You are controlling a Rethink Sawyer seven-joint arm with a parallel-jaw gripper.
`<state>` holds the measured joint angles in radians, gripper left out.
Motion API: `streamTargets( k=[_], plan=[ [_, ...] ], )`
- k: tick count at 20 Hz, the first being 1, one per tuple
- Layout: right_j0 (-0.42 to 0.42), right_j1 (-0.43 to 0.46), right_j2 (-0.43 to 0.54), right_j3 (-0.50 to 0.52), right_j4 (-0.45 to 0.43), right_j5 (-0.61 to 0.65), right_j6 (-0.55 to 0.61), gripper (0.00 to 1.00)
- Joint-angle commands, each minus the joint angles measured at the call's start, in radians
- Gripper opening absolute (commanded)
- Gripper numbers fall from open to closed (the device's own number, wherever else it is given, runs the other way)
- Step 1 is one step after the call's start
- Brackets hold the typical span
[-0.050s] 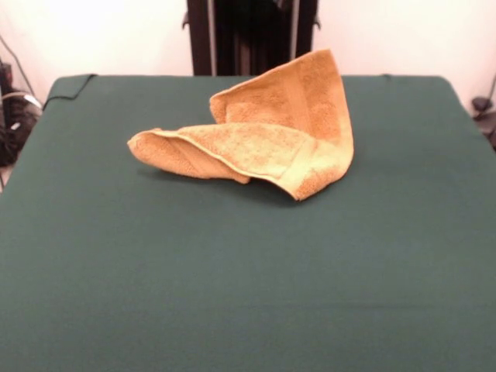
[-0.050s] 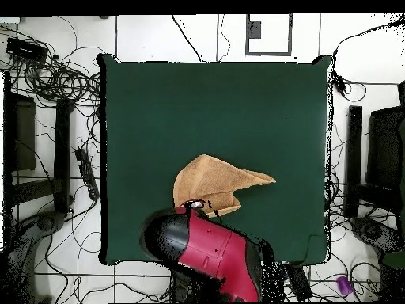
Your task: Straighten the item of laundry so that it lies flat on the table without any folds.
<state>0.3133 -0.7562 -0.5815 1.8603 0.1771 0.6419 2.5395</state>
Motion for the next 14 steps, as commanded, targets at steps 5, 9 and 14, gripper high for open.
streamTargets(
  k=[5,9,14],
  plan=[
    [-0.023,-0.023,0.136,0.135,-0.016,-0.095,0.070,0.00],
    [-0.035,0.081,0.212,0.214,0.022,-0.310,0.165,0.00],
    [-0.067,0.161,0.304,0.261,0.060,-0.487,0.220,0.00]
  ],
)
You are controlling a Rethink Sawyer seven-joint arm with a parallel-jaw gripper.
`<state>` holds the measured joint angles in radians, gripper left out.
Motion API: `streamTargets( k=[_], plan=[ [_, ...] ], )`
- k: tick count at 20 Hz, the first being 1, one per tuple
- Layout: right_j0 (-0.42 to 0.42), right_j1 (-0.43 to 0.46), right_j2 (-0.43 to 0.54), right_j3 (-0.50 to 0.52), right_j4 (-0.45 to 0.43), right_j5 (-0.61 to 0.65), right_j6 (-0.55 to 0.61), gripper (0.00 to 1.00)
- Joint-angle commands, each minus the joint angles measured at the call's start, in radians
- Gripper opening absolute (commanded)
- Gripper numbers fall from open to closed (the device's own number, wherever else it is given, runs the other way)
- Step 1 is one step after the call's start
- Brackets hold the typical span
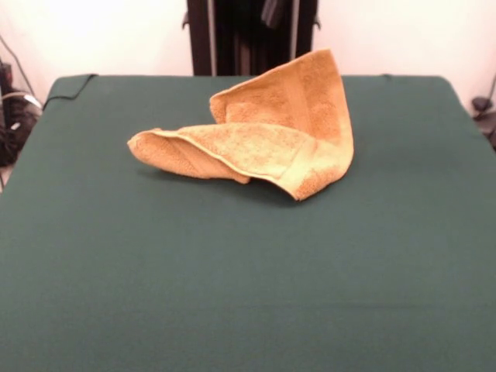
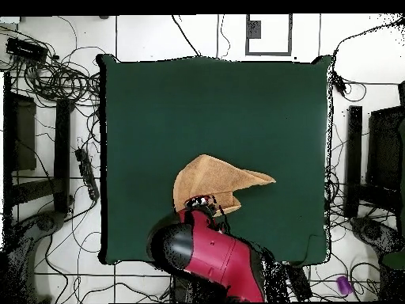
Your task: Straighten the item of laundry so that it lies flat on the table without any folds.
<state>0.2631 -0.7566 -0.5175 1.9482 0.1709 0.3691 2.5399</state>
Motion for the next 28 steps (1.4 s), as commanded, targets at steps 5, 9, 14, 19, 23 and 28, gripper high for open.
streamTargets(
  k=[5,9,14,19,23,28],
  plan=[
    [-0.051,0.251,0.322,0.182,0.077,-0.400,0.254,0.00],
    [-0.079,0.320,0.375,0.176,0.078,-0.519,0.273,0.00],
    [-0.102,0.269,0.408,0.206,0.083,-0.462,0.238,0.00],
    [-0.124,0.238,0.435,0.222,0.089,-0.430,0.222,0.00],
    [-0.132,0.245,0.434,0.207,0.088,-0.419,0.195,0.00],
    [-0.107,0.289,0.439,0.180,0.123,-0.453,0.221,0.00]
  ],
)
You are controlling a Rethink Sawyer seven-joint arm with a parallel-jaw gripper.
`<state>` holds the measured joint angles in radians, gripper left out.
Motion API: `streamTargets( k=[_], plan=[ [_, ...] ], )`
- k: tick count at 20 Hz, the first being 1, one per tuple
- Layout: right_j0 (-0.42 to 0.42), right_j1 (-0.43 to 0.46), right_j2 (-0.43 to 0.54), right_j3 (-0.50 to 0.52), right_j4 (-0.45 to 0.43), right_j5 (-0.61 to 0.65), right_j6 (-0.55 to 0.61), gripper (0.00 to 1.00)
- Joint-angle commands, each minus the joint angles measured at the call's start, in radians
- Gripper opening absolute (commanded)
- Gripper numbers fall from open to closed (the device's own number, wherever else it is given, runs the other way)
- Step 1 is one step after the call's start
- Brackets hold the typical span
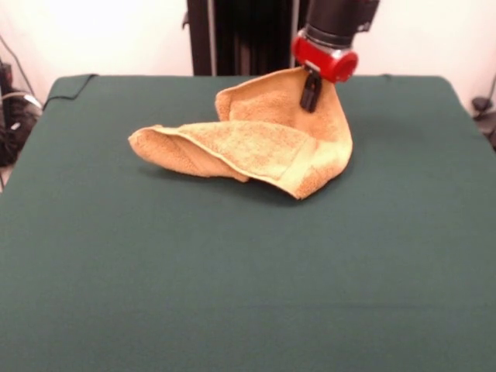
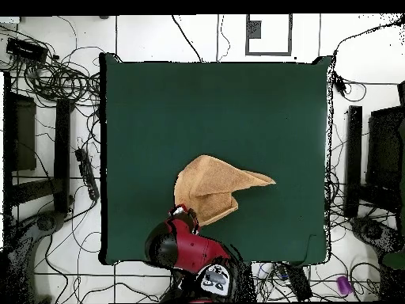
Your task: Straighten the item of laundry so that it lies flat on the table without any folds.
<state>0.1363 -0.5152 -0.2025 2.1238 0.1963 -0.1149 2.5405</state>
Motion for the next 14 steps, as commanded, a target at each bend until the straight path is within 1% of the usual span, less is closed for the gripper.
streamTargets(
  k=[1,7,10,14],
  plan=[
    [0.030,0.059,0.124,-0.004,0.111,0.025,0.228,0.00],
    [0.082,0.099,0.093,-0.051,0.180,0.020,0.223,0.00],
    [0.092,0.116,0.093,-0.065,0.208,0.008,0.219,0.00],
    [0.143,0.174,0.078,-0.121,0.291,0.002,0.228,0.00]
  ],
)
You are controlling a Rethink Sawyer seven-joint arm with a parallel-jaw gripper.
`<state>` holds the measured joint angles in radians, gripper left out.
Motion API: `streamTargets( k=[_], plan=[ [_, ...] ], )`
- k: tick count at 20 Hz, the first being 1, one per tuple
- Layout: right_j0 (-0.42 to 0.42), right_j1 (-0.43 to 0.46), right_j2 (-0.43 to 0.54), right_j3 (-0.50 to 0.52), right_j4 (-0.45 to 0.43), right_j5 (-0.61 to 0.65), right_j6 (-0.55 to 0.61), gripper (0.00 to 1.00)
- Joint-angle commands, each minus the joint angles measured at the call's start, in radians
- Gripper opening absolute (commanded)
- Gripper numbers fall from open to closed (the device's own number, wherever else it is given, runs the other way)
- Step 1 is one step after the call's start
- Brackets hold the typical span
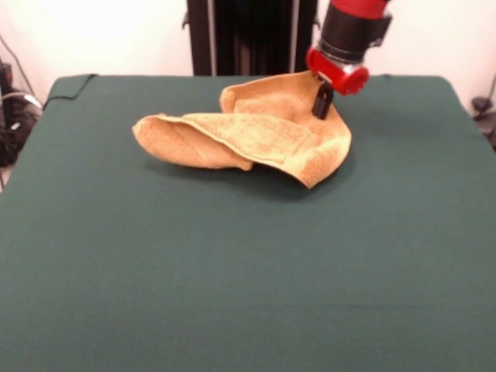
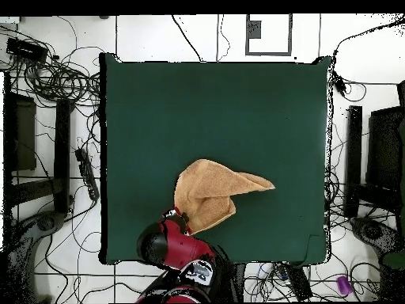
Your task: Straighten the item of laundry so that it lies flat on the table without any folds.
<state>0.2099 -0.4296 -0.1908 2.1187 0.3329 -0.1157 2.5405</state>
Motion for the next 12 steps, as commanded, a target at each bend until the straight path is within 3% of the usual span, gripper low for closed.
streamTargets(
  k=[1,12],
  plan=[
    [0.079,0.094,0.061,-0.122,0.170,0.008,0.226,0.00],
    [0.137,0.040,0.032,-0.137,0.285,0.118,0.207,0.00]
  ],
)
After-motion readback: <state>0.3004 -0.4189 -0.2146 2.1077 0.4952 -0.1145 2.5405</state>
